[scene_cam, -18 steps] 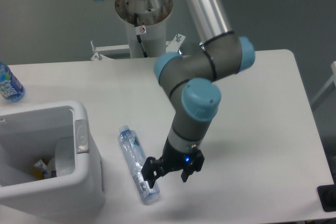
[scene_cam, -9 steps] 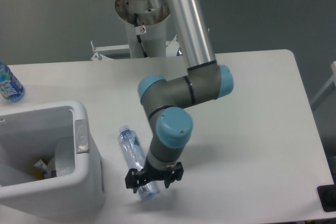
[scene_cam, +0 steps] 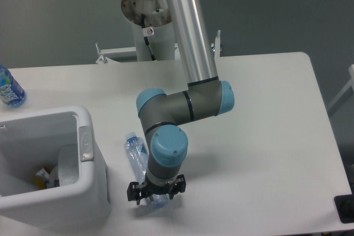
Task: Place the trash in the trash can
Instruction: 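Lower the gripper around the bottle's cap end and close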
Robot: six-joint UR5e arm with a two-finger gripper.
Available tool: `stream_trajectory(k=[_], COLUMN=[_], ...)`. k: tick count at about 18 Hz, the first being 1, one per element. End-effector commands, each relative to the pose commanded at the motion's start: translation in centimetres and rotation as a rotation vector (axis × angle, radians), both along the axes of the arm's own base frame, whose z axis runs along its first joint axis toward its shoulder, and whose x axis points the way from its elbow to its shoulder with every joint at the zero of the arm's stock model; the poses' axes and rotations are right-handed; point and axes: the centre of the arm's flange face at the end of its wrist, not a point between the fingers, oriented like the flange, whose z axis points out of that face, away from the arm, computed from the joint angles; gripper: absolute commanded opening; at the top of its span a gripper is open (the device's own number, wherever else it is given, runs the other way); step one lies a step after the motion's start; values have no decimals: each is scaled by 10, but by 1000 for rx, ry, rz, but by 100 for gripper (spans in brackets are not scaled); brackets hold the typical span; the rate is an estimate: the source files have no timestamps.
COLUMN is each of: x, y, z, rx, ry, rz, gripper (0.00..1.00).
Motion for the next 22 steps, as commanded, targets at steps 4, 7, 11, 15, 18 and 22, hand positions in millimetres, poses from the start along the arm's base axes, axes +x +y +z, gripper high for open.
stream_trajectory(k=[4,7,11,15,18,22], x=[0,1,0,-1,-2,-5], y=[-1,-1,-3,-2,-1,2], z=[-2,-3,-5,-4,-1,14], rx=[-3,-6,-17,-17,-12,10], ry=[-1,-1,10,15,20,38], rz=[0,0,0,-4,-8,-12], gripper=[96,78,63,57,55,55])
